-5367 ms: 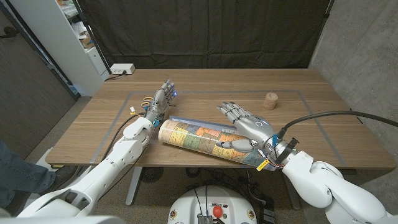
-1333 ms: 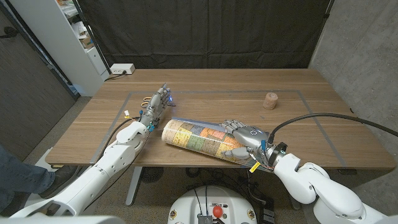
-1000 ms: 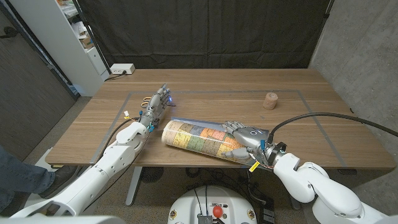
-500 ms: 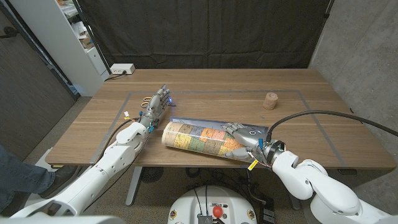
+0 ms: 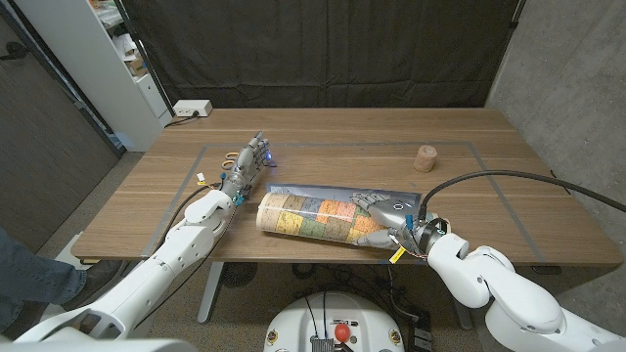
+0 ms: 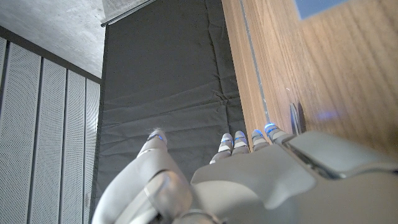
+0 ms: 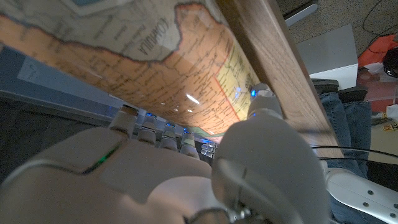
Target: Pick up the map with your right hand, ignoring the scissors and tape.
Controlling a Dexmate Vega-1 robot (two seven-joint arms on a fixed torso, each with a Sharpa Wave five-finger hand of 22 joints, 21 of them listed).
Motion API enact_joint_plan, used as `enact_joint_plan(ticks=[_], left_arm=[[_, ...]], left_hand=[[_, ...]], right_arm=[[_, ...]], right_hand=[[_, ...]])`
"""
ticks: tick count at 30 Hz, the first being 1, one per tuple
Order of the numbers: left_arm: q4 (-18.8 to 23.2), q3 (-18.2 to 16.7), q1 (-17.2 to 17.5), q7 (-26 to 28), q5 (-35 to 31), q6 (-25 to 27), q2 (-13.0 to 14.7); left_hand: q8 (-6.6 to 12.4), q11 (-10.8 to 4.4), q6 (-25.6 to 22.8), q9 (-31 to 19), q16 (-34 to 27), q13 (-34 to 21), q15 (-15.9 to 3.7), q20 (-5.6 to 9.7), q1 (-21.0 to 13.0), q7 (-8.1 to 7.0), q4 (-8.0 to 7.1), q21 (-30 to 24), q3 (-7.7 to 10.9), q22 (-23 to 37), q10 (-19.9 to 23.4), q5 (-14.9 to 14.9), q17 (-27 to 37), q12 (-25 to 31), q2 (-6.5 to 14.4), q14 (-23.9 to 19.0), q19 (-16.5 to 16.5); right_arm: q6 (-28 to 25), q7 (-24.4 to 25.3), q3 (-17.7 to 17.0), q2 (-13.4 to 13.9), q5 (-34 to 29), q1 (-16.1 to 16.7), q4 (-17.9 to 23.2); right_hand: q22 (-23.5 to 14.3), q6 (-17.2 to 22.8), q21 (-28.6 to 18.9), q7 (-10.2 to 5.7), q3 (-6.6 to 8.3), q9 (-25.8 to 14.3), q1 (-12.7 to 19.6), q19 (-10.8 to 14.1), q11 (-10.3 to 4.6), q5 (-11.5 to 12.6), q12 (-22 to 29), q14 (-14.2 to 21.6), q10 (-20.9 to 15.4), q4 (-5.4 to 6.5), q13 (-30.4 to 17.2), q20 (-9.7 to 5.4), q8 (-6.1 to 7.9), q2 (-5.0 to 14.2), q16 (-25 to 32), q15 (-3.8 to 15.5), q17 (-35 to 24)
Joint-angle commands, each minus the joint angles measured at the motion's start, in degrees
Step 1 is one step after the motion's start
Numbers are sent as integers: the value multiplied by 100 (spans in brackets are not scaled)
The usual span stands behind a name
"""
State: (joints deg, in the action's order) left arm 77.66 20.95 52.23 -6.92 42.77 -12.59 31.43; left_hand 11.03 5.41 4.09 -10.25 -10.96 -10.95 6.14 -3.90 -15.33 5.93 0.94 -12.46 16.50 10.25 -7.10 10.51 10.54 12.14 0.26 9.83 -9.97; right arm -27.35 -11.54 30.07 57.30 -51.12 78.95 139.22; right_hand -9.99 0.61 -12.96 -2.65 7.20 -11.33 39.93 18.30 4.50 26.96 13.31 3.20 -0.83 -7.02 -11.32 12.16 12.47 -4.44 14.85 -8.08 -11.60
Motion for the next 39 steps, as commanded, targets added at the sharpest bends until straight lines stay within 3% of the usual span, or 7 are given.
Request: enact_joint_plan(ticks=[1,5,16,26,39], left_arm=[[-110,58,-139,-36,-44,46,-64],[-118,63,-149,-31,-48,51,-73],[-154,88,-176,-36,-61,45,-114],[-147,107,-195,-42,-67,65,-128],[-117,104,-182,-28,-70,85,-108]], left_hand=[[-17,-9,-12,-16,10,-15,52,-23,-7,15,44,19,16,26,-27,0,8,-13,34,71,-455],[-16,-6,-12,-17,3,-15,42,-29,-4,16,47,21,15,27,-26,0,9,-12,36,56,-454],[-15,-10,-14,-17,10,-15,56,-63,0,11,53,29,12,27,-31,0,10,-13,40,79,-461],[-16,-12,-10,-17,10,-16,69,-79,6,6,60,36,8,29,-36,0,12,-14,44,86,-465],[-17,-15,-6,-17,7,-16,68,-132,13,-16,69,41,4,30,-41,0,14,-14,50,91,-462]], right_arm=[[-184,-163,102,-25,-5,-137,-52],[-252,-172,134,-39,-17,-155,-63],[-492,-374,277,-92,-169,-272,-71],[-619,-428,377,-145,-261,-318,-111],[-717,-672,524,-230,-272,-473,-197]], right_hand=[[-19,56,-52,-50,-37,-27,80,99,15,31,57,136,-103,-1,-35,17,1,8,54,-44,-10],[-26,72,-68,-104,-50,-27,94,237,-1,26,109,318,-297,4,-46,20,-6,13,104,-96,-11],[-53,228,-178,-199,-88,-24,114,753,-12,8,160,836,-596,24,-74,0,22,32,246,-12,-15],[-53,789,-395,-291,18,-70,397,1655,-49,-84,254,1230,-957,-50,-169,-15,186,206,318,146,-34],[-26,950,-591,-349,251,-174,850,2595,-111,-363,364,1740,-1237,-152,-335,-95,229,439,450,313,-98]])
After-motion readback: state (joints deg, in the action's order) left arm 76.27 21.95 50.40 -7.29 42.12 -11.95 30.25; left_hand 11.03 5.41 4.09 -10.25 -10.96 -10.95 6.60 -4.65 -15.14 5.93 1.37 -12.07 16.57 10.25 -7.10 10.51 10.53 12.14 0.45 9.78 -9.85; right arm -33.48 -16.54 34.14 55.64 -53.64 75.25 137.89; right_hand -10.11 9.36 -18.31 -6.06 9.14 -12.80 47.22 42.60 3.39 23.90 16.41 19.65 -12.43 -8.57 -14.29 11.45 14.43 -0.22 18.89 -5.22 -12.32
